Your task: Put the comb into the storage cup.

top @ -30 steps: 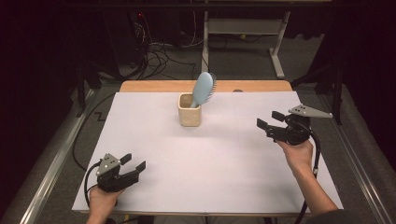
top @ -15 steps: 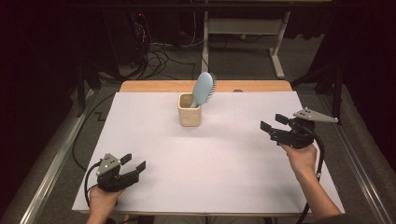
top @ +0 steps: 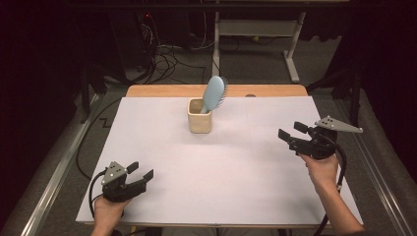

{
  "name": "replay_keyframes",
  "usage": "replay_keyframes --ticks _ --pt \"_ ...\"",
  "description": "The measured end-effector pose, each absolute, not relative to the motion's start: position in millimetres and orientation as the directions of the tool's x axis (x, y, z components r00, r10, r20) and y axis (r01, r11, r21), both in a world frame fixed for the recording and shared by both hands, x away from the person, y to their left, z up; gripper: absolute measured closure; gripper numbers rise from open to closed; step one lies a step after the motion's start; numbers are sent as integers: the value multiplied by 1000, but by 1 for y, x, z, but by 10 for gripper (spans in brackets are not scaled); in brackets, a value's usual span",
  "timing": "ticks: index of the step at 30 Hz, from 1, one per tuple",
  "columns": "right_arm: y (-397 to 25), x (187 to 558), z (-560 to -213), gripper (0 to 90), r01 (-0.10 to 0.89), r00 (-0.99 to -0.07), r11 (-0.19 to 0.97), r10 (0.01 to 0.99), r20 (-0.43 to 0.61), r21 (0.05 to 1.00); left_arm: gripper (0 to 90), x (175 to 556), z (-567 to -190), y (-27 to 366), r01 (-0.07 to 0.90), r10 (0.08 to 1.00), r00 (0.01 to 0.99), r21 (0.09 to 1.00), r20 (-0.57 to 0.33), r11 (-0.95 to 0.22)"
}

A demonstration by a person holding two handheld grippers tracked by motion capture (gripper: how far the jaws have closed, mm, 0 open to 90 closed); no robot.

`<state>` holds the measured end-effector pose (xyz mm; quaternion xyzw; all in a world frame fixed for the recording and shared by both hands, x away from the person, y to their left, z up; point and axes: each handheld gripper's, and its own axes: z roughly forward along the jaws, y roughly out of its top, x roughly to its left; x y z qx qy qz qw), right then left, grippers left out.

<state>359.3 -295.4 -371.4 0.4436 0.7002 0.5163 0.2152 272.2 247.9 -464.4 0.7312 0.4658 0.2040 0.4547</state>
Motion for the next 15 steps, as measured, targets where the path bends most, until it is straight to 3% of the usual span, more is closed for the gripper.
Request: replay_keyframes --ticks 15 --pt "-306 352 -374 266 396 -499 45 849 174 917 341 272 -464 248 495 867 482 856 -126 -151"
